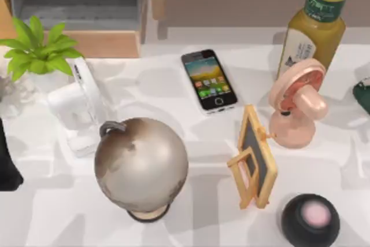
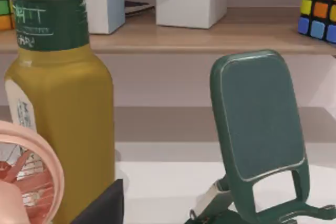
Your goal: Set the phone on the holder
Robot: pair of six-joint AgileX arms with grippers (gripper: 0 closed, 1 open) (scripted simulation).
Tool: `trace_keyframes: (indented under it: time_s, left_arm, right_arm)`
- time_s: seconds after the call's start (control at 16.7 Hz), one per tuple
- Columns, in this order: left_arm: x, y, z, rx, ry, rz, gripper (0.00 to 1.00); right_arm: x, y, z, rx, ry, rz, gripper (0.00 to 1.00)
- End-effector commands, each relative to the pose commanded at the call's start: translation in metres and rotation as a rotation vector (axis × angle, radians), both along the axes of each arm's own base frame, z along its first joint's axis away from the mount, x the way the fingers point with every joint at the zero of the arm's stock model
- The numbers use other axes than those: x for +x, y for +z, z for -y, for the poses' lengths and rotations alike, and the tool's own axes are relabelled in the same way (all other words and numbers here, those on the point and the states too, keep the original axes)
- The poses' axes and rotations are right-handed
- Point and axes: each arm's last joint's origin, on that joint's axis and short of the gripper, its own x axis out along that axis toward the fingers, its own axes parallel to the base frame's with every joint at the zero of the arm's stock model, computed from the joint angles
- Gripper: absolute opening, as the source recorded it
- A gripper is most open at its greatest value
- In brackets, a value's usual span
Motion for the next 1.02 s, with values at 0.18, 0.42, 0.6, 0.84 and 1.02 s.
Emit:
trace_keyframes:
  time_s: [0.18, 0.42, 0.6, 0.84, 1.02]
  left_arm:
    - [0.000, 0.000, 0.000, 0.000, 0.000, 0.000, 1.00]
    - [0.000, 0.000, 0.000, 0.000, 0.000, 0.000, 1.00]
    - [0.000, 0.000, 0.000, 0.000, 0.000, 0.000, 1.00]
    - [0.000, 0.000, 0.000, 0.000, 0.000, 0.000, 1.00]
    - [0.000, 0.000, 0.000, 0.000, 0.000, 0.000, 1.00]
  right_arm:
    - [0.000, 0.002, -0.001, 0.002, 0.008, -0.003, 1.00]
    - [0.001, 0.032, -0.009, 0.022, 0.107, -0.071, 1.00]
    - [0.010, 0.075, -0.022, 0.042, 0.221, -0.194, 1.00]
    - [0.052, 0.135, -0.053, 0.048, 0.363, -0.467, 1.00]
    - [0.108, 0.160, -0.094, 0.022, 0.432, -0.728, 1.00]
